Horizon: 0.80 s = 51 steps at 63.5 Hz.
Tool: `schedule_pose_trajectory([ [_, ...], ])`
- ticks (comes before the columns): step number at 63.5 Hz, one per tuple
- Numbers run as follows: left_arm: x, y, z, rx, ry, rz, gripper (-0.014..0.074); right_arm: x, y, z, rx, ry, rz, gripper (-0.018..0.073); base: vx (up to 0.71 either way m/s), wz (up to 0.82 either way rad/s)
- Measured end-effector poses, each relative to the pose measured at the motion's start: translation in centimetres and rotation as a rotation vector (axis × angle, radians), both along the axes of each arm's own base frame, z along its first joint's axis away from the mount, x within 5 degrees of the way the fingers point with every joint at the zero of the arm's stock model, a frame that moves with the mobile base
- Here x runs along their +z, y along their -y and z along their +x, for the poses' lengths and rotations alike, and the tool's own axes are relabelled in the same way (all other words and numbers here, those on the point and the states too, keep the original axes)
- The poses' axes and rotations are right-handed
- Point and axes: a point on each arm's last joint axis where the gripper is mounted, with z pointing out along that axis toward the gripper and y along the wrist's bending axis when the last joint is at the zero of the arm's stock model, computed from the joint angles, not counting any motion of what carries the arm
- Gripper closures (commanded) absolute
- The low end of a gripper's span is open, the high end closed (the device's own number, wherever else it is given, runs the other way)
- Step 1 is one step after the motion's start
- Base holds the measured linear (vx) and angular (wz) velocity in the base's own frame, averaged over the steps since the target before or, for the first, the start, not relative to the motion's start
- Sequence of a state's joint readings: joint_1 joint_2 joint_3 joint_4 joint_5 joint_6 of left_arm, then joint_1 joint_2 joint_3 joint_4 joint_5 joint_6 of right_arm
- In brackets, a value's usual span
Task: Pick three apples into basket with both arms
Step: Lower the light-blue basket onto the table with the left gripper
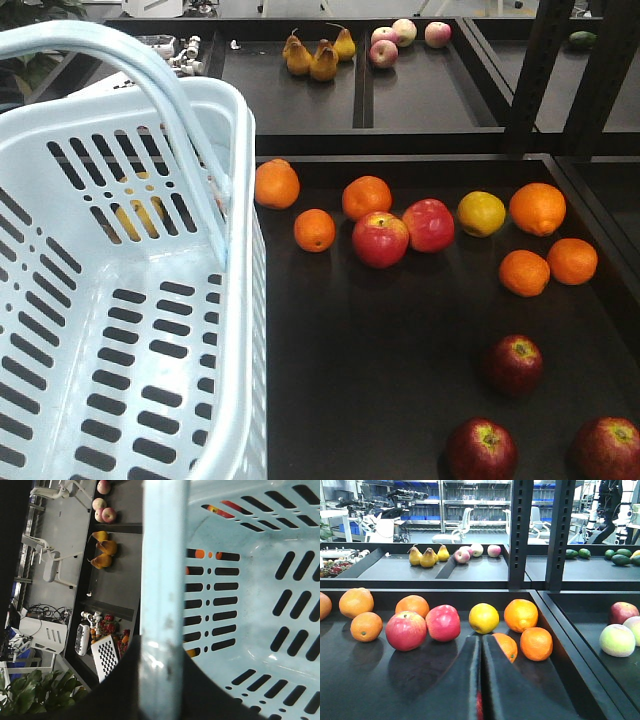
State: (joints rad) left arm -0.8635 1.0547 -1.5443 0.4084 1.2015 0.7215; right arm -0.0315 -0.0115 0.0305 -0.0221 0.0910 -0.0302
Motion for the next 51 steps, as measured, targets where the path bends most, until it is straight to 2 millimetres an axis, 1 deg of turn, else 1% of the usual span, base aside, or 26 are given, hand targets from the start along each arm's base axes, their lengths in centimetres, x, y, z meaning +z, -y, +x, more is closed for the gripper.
schedule_pose_trajectory([
  [20, 0.0, 0.0, 0.0, 0.0, -0.001, 0.001, 0.0603, 0.0, 0.0, 0.0, 0.0, 0.0, 0.0, 0.0568, 0.0, 0.0],
  [26, -0.3, 0.5, 0.4, 0.002, -0.012, 0.009, 0.0603, 0.0, 0.0, 0.0, 0.0, 0.0, 0.0, 0.0568, 0.0, 0.0],
  [36, -1.6, 2.6, 2.3, 0.002, -0.056, 0.063, 0.0603, 0.0, 0.0, 0.0, 0.0, 0.0, 0.0, 0.0568, 0.0, 0.0],
  [51, -5.1, 8.2, 7.0, -0.048, -0.069, 0.12, 0.0603, 0.0, 0.0, 0.0, 0.0, 0.0, 0.0, 0.0568, 0.0, 0.0],
])
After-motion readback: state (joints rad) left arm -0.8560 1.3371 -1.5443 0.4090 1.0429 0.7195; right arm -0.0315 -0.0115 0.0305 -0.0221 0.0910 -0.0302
